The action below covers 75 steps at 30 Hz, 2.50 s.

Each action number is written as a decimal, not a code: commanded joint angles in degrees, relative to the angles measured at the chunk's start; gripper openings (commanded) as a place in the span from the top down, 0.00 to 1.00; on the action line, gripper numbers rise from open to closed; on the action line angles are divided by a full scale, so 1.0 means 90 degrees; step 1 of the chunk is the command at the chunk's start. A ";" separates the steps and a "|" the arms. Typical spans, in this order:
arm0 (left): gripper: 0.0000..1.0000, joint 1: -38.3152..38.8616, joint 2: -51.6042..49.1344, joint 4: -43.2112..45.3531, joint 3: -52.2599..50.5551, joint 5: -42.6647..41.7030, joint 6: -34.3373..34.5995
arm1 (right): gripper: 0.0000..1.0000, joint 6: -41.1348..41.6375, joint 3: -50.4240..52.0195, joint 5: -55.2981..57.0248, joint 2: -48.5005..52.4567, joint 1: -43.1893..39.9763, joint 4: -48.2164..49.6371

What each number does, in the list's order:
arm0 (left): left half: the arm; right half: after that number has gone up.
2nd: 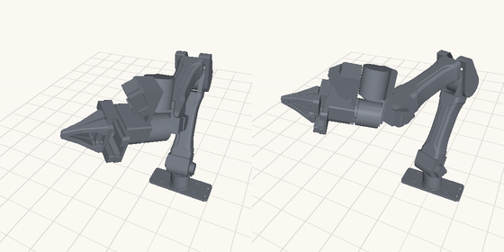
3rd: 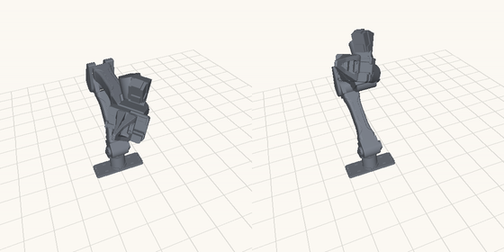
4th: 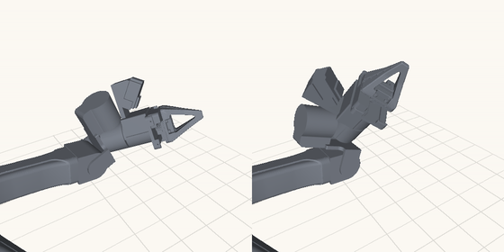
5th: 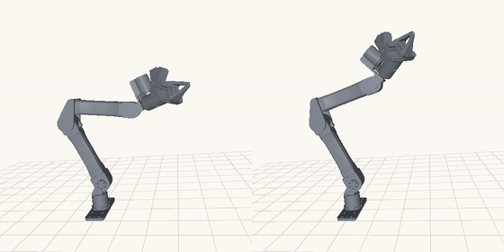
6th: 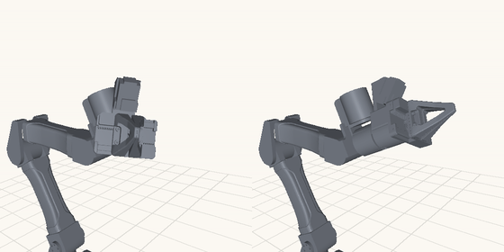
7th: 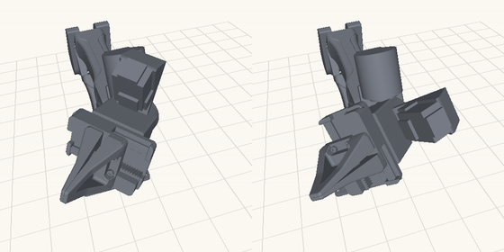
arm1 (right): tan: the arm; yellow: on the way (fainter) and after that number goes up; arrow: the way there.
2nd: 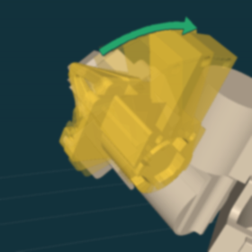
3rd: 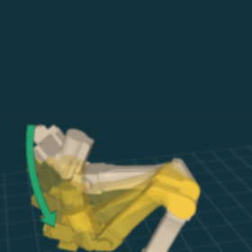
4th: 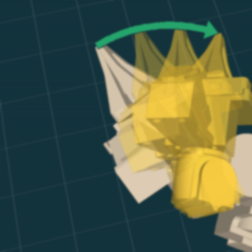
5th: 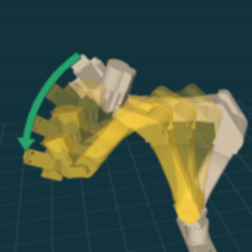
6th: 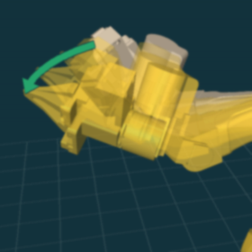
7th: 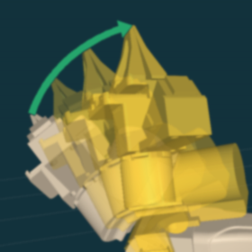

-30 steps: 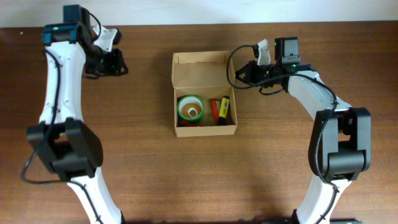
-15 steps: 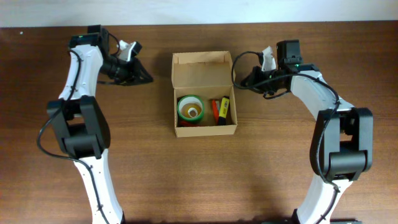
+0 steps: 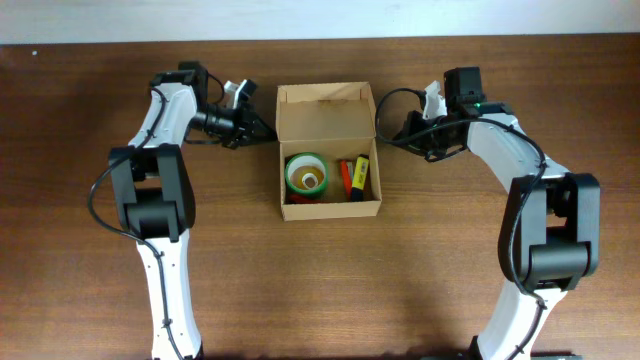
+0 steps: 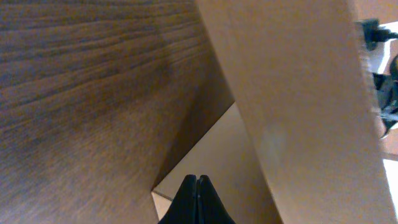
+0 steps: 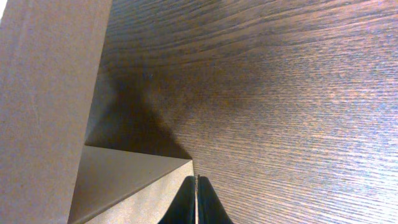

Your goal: Pack container

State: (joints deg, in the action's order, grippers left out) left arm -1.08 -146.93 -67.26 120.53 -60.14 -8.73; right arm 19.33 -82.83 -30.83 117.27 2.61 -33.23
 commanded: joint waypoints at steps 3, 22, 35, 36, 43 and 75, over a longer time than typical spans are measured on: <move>0.98 0.0000 -0.0340 0.0328 -0.0019 -0.1168 0.0318 | 0.96 0.0027 -0.0083 -0.0306 0.0112 -0.0007 0.0112; 0.98 0.0080 -0.0525 0.2392 -0.0019 -0.1501 0.2266 | 0.96 0.2042 -0.0083 -0.3009 0.1513 -0.0090 0.3177; 0.98 0.0080 -0.0544 0.4068 -0.0017 -0.2424 0.3451 | 0.96 0.3917 -0.0083 -0.4201 0.1562 -0.0085 0.6246; 0.98 0.0080 -0.0544 0.4070 -0.0017 -0.2458 0.3473 | 0.96 0.3937 -0.0083 -0.4257 0.1562 -0.0085 0.6309; 0.98 0.0092 -0.0527 0.3917 -0.0017 -0.2846 0.3356 | 0.96 0.3937 -0.0083 -0.4690 0.1549 -0.0078 0.6443; 0.98 0.0406 0.1649 -0.0833 -0.0019 -0.1003 -0.1360 | 0.96 0.3893 -0.0078 -0.6458 0.0211 0.0214 0.7713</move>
State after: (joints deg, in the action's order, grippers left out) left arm 2.00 -133.69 -73.28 120.57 -72.31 -13.10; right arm 55.09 -82.91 -83.18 120.42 4.38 35.73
